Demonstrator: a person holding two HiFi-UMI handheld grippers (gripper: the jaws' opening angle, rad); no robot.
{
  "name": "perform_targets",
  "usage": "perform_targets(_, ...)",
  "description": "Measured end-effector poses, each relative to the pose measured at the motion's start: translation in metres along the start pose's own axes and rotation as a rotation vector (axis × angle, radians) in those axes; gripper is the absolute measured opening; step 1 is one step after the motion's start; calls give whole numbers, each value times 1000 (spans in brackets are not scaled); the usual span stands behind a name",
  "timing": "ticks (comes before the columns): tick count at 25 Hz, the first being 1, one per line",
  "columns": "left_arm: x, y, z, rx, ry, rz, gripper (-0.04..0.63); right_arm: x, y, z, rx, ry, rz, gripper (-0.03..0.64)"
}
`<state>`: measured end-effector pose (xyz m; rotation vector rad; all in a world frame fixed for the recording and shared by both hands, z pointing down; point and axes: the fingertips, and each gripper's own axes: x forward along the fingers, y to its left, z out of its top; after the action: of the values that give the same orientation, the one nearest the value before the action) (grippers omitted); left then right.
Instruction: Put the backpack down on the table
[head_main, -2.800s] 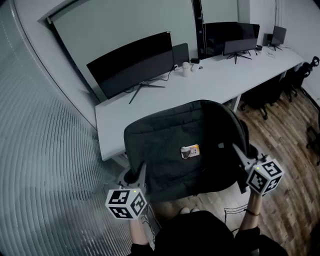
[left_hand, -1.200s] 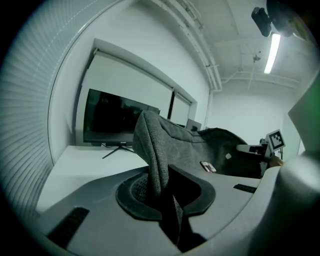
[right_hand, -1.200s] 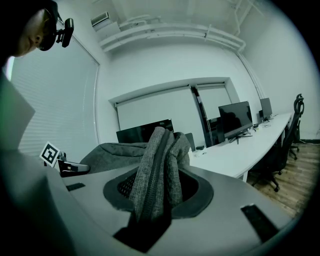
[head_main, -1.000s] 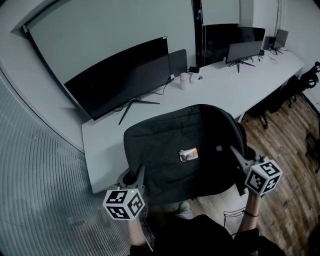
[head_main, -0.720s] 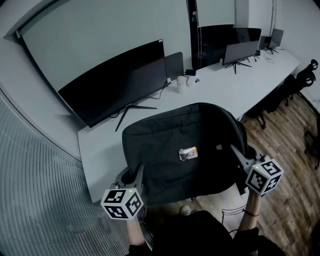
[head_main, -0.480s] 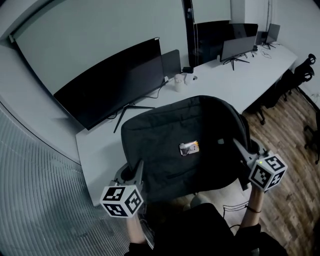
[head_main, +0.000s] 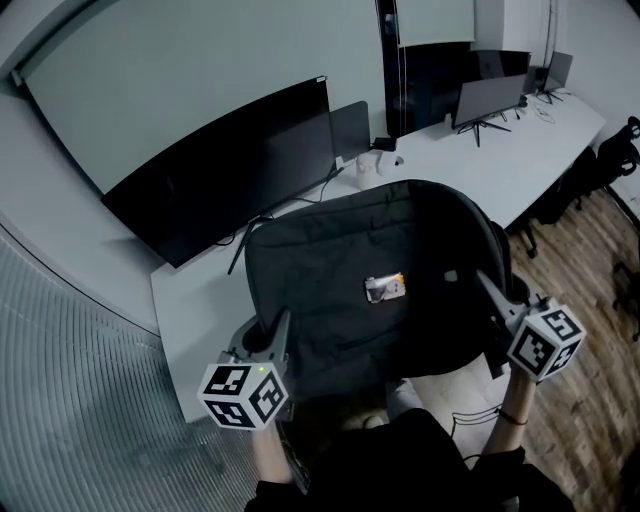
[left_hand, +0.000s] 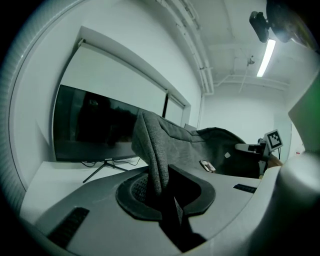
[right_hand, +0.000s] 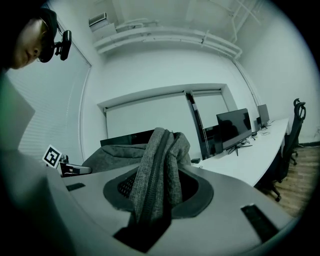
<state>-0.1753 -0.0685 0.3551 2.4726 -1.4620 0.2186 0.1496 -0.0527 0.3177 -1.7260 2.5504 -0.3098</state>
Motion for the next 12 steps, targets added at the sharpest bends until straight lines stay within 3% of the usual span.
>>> perform_targets(12,71,21,40,-18,-25,65,63,88,-47,38,-17,5,75,124)
